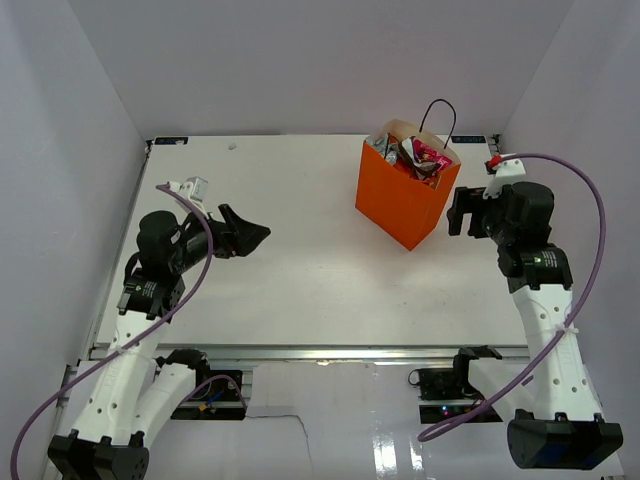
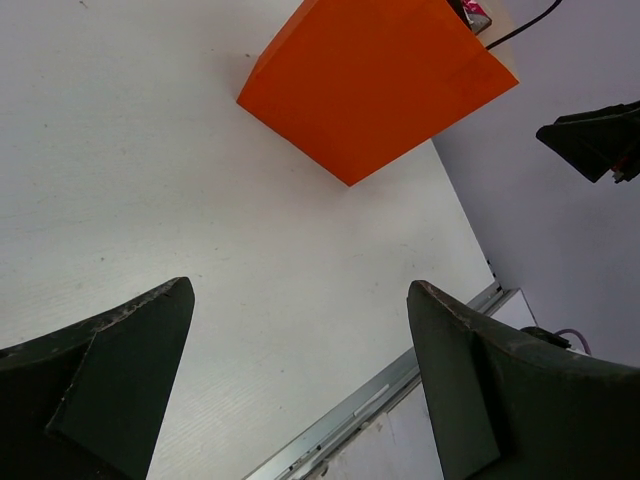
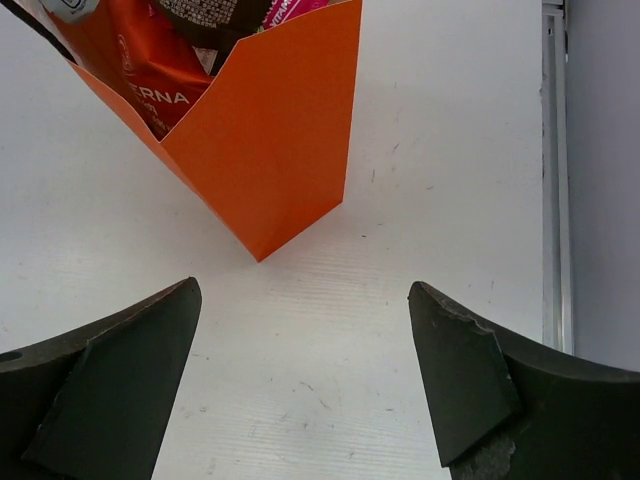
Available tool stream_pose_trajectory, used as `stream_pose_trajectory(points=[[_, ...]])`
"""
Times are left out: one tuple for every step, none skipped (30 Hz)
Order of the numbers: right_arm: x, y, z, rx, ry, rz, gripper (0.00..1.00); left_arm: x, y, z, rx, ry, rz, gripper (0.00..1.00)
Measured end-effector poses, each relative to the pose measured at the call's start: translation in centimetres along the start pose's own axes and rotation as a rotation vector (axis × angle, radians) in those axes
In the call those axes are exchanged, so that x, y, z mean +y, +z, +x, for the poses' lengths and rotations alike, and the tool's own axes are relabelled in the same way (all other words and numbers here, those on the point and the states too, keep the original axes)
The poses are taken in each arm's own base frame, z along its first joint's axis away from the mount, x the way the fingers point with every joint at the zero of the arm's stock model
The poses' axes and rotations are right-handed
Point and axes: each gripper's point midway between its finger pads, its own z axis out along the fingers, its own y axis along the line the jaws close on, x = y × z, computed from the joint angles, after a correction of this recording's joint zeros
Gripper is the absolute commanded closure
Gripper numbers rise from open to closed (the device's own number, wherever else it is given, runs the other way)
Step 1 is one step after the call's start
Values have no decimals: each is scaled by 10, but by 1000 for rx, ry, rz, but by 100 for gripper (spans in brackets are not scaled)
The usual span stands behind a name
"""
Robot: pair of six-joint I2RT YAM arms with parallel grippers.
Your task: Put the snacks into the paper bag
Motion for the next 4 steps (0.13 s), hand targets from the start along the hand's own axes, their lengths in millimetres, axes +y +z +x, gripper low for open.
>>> stream_pose_trajectory(points=[[-1,-1,-1,-3,1,8,10,0,0,0,1,0,-1,2],[-2,-2,-1,-5,1,14,10,0,0,1,2,-1,-2,2],[-3,-2,-1,-6,1,19,10,0,0,1,3,-2,-2,2],[-4,-2,-1,-6,0,26,10,0,0,1,3,-2,-3,2]])
